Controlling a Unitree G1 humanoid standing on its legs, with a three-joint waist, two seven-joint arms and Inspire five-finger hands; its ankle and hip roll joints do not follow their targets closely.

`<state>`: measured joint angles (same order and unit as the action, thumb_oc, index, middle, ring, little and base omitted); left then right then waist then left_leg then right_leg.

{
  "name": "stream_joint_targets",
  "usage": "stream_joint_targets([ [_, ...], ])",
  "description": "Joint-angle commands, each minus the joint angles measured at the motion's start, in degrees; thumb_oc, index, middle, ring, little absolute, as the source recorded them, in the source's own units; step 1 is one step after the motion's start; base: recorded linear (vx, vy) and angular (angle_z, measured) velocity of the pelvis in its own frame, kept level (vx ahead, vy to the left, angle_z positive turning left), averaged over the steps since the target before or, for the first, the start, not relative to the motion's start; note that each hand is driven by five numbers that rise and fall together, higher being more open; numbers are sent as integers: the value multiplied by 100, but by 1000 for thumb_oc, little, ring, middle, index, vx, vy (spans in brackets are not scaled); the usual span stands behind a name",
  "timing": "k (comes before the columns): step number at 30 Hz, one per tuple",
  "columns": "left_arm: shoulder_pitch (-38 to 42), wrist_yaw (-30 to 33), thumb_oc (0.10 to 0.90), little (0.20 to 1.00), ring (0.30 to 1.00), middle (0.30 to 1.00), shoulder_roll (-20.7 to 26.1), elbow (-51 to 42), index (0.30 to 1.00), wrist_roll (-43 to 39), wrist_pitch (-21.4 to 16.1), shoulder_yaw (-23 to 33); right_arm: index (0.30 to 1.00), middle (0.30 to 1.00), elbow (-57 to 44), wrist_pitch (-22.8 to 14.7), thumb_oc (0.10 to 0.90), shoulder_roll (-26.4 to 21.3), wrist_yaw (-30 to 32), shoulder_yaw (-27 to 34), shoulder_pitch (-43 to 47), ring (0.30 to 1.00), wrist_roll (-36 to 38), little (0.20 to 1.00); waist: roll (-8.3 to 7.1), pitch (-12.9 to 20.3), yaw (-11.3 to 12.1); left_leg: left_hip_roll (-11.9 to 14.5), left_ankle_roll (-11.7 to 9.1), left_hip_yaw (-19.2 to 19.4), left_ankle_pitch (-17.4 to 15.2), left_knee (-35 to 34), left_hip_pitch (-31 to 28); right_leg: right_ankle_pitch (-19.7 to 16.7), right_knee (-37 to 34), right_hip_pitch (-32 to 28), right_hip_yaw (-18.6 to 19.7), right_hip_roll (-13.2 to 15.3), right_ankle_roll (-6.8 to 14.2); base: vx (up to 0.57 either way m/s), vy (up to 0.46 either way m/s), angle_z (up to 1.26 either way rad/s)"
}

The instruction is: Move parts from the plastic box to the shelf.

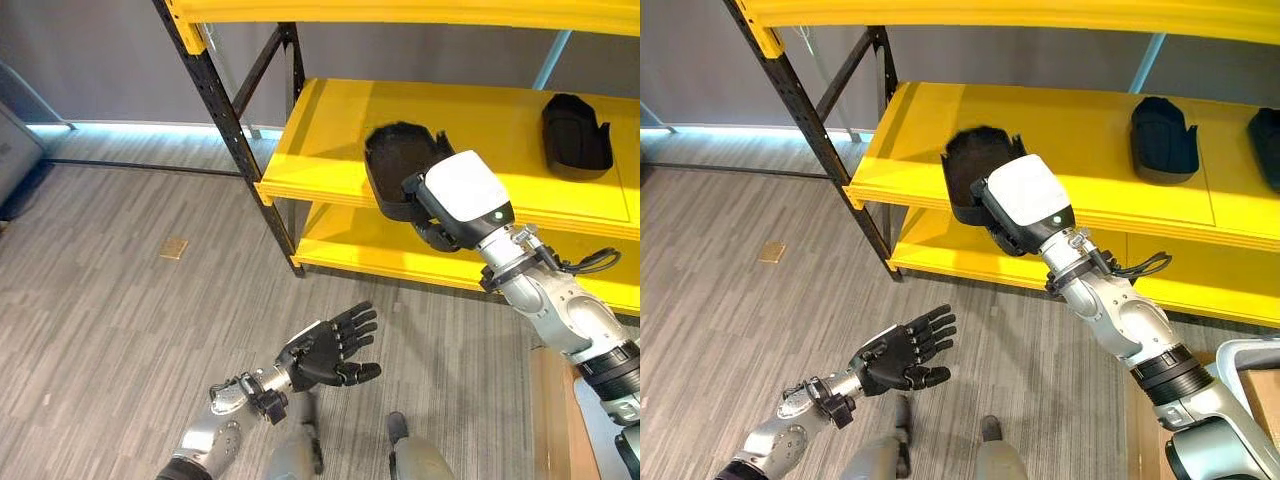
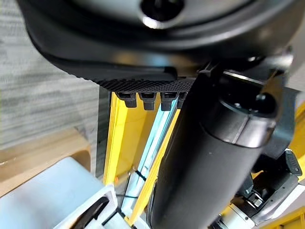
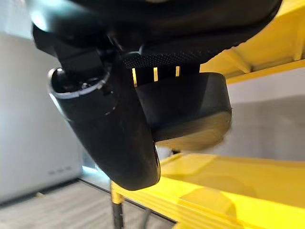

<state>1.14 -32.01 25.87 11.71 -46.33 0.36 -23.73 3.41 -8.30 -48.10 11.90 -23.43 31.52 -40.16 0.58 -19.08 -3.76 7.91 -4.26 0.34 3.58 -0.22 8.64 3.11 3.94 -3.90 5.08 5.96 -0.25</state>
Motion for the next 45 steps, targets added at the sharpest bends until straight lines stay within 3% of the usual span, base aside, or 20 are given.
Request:
stream_joint_targets([
  [1, -174, -277, 900, 1000, 1000, 1000, 6, -602, 1000, -62, -530, 246, 300, 300, -306, -373, 400, -74, 827, 360, 786, 300, 310, 300, 39, 610, 254, -13, 9, 114, 63, 256, -59, 531, 294, -310, -547, -204, 154, 285, 168, -101],
  [8, -72, -356, 900, 1000, 1000, 1000, 105, -498, 1000, 8, -527, 223, 300, 300, -667, 62, 400, -51, 740, 613, 555, 300, 406, 300, 73, 788, 243, -384, 220, 318, -328, 117, -485, 417, 302, -126, -696, -92, 296, 163, 110, -45],
  [16, -179, -291, 900, 1000, 1000, 1000, 219, -644, 1000, -10, -579, 267, 300, 300, -677, 187, 400, -71, 634, 589, 648, 300, 389, 300, 76, 864, 304, -591, 420, 388, -574, 121, -685, 322, 307, -10, -707, -22, 372, 116, 99, 1],
  [19, -247, -356, 900, 1000, 1000, 1000, 290, -698, 1000, -113, -532, 352, 300, 300, -504, 102, 400, -94, 730, 587, 673, 300, 299, 300, 22, 895, 374, -681, 558, 578, -762, 397, -605, 532, 595, -47, -852, -14, 350, 91, 158, -12],
  [21, -249, -332, 900, 1000, 1000, 1000, 294, -702, 1000, -164, -418, 420, 300, 300, -457, 71, 400, -78, 797, 649, 639, 300, 186, 300, 0, 850, 418, -736, 707, 595, -858, 651, -514, 561, 1279, 139, -959, 11, 356, 18, 183, -22],
  [22, -223, -310, 900, 1000, 1000, 1000, 262, -665, 1000, -59, -425, 452, 300, 300, -463, -49, 400, -31, 879, 706, 575, 300, 34, 300, -9, 785, 449, -781, 848, 568, -995, 811, -468, 451, 2334, 458, -1045, 149, 379, -17, 135, -19],
  [25, -221, -311, 900, 1000, 1000, 1000, 262, -663, 1000, -58, -426, 449, 300, 300, -465, -51, 400, -31, 880, 712, 570, 300, 31, 300, -21, 807, 460, -792, 852, 579, -1001, 829, -432, 473, 2391, 517, -1027, 164, 383, 22, 67, -31],
  [26, -370, -269, 900, 1000, 1000, 1000, 245, -639, 1000, 85, -383, 440, 300, 300, -601, -11, 400, 17, 847, 706, 690, 300, 30, 300, -26, 568, 569, -849, 922, 643, -1180, 933, -695, -47, 3237, 941, -1394, 537, 397, 92, 96, -21],
  [29, -499, -322, 900, 1000, 1000, 1000, 358, -624, 1000, -19, -392, 548, 300, 300, -509, 31, 400, -103, 936, 644, 846, 300, 160, 300, -42, 537, 600, -785, 822, 643, -1221, 748, -950, -193, 2126, 1088, -1250, 791, 491, 77, -136, -38],
  [30, -517, -367, 900, 1000, 1000, 1000, 421, -640, 1000, -20, -406, 565, 300, 300, -446, 73, 400, -177, 967, 599, 975, 300, 223, 300, -84, 572, 604, -729, 739, 581, -1231, 664, -993, -607, 1026, 1046, -1092, 930, 645, 104, -388, -9],
  [31, -525, -387, 900, 1000, 1000, 1000, 456, -658, 1000, -7, -421, 562, 300, 300, -405, 93, 400, -202, 987, 593, 1008, 300, 241, 300, -116, 592, 606, -710, 709, 546, -1284, 631, -1025, -939, 498, 1030, -985, 1038, 771, 119, -431, -5],
  [33, -574, -418, 900, 1000, 1000, 1000, 543, -675, 1000, 88, -544, 469, 300, 300, -189, 83, 400, -224, 1042, 595, 1082, 300, 322, 300, -191, 598, 608, -671, 664, 465, -1423, 605, -1154, -1569, -341, 1086, -747, 1171, 1068, 143, -385, 1],
  [35, -688, -388, 900, 1000, 1000, 1000, 575, -698, 1000, 98, -634, 395, 300, 300, -79, 80, 400, -260, 1028, 574, 1124, 300, 432, 300, -250, 599, 663, -523, 614, 465, -1513, 585, -1374, -1844, -705, 1177, -811, 1218, 1189, 193, -448, 21],
  [39, -658, -348, 900, 1000, 1000, 1000, 495, -673, 1000, 125, -652, 228, 300, 300, -301, 48, 400, -427, 873, 625, 954, 300, 526, 300, -310, 679, 520, -431, 534, 309, -1621, 621, -1453, -1651, -701, 950, -465, 1014, 1244, 155, -378, 30],
  [45, -623, -376, 900, 1000, 1000, 1000, 329, -632, 1000, 25, -501, 208, 300, 300, -429, -17, 400, -534, 637, 702, 799, 300, 470, 300, -261, 705, 378, -128, 242, 302, -1364, 467, -1641, -994, -258, 814, -521, 787, 1162, 108, -216, 32],
])
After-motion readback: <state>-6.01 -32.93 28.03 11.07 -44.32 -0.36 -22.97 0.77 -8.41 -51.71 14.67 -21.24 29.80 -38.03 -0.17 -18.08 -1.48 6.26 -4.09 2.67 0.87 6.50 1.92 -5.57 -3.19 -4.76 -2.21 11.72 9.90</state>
